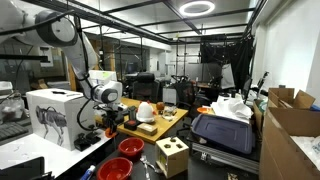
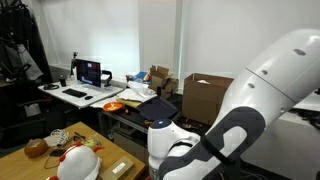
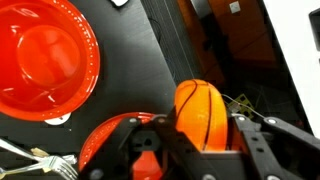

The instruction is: Put the orange object on the table

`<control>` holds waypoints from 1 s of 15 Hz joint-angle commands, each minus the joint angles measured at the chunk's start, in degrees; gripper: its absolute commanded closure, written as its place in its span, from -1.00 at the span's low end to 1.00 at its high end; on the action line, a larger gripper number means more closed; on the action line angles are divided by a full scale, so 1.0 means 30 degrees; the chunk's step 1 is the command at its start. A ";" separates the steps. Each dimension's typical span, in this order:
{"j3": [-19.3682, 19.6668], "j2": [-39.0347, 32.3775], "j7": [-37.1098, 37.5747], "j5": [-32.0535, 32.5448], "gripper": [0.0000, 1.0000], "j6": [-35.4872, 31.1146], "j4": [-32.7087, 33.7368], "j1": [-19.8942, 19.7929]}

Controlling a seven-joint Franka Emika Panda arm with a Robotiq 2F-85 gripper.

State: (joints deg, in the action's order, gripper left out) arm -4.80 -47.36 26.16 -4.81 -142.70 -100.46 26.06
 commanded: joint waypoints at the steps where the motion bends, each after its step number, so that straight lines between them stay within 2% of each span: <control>1: 0.0908 -0.1699 0.1065 0.0467 0.85 0.0432 0.1792 0.0308; 7: 0.1507 -0.3240 0.1101 0.0186 0.85 0.1082 0.2698 -0.0283; 11: 0.1180 -0.2537 0.0502 0.0025 0.85 0.1675 0.1555 -0.0829; 15: 0.1028 -0.2528 0.0575 -0.0040 0.85 0.2401 0.1534 -0.0965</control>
State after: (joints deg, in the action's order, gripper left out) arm -0.72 -56.94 27.50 -4.55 -138.23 -94.13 23.97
